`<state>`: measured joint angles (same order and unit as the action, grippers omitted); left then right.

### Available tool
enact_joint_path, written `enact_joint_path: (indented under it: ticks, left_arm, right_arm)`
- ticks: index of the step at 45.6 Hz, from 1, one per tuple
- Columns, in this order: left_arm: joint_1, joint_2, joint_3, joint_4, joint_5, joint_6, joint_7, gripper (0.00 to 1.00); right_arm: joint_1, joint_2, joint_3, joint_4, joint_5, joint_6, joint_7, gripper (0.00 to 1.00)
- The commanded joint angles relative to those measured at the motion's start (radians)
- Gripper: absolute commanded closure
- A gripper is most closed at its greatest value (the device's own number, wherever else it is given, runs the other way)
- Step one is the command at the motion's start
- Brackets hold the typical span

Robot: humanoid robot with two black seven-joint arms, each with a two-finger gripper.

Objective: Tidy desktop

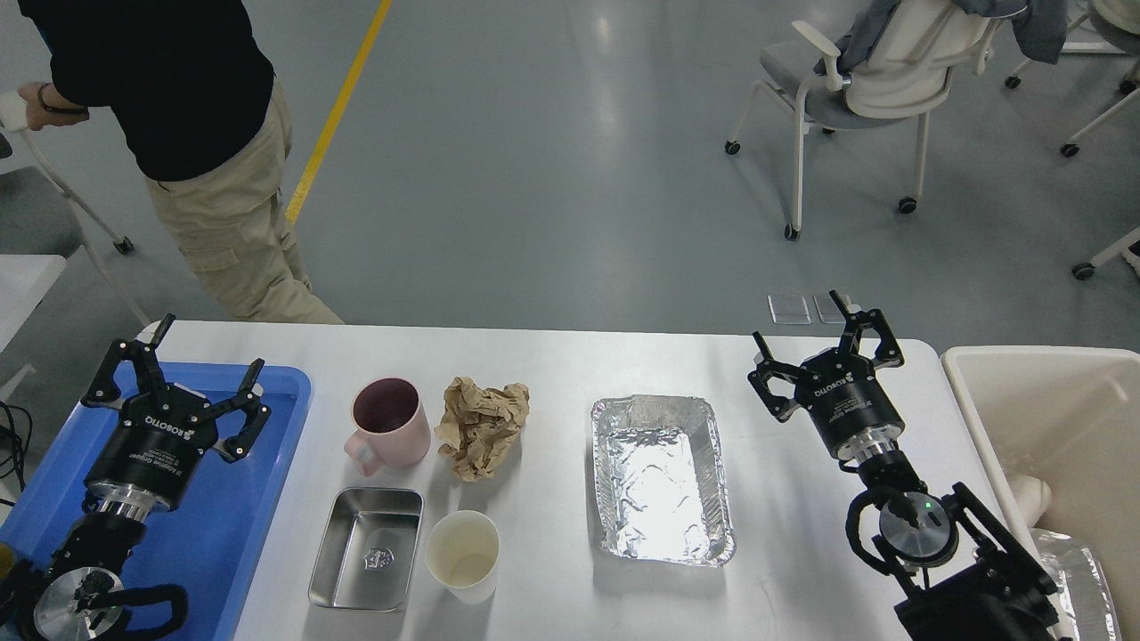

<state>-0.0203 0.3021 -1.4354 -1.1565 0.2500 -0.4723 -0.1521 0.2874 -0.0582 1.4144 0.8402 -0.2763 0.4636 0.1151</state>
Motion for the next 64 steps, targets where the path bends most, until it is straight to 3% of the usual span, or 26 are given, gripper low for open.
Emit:
enact_joint_path:
  ticks: [1,6,16,23,46,53,64]
  left_arm:
    - [-0.001,-0.003,-0.002,0.0,-0.002,0.009,0.002,0.03]
    - [0.0,-0.004,-0.013,-0.002,-0.002,0.015,0.022,0.03]
    - [-0.003,-0.006,-0.043,0.0,-0.041,0.014,0.022,0.03]
    - [0.003,-0.017,-0.028,0.0,-0.057,-0.028,0.025,0.03]
    - [0.005,-0.004,-0.019,-0.003,-0.055,0.004,0.031,0.03]
    - [0.005,-0.006,-0.023,-0.003,-0.057,0.014,0.06,0.03]
    - [0.005,-0.004,-0.031,-0.003,-0.057,0.014,0.062,0.03]
  right_arm:
    - [-0.001,0.001,0.0,-0.001,0.0,0.0,0.0,0.0]
    - [-0.001,0.003,0.0,-0.001,0.0,0.001,0.0,0.0]
    - [0.006,0.001,-0.002,-0.001,-0.001,-0.002,0.0,0.0]
    - [0.006,-0.003,0.0,0.008,-0.001,-0.013,0.0,0.0]
    - [0.007,0.005,0.0,0.005,-0.001,-0.013,0.0,0.0]
    - [0.006,0.003,0.0,0.007,-0.001,-0.013,0.0,0.0]
    - [0.009,0.012,0.0,0.007,-0.001,-0.013,0.0,0.0]
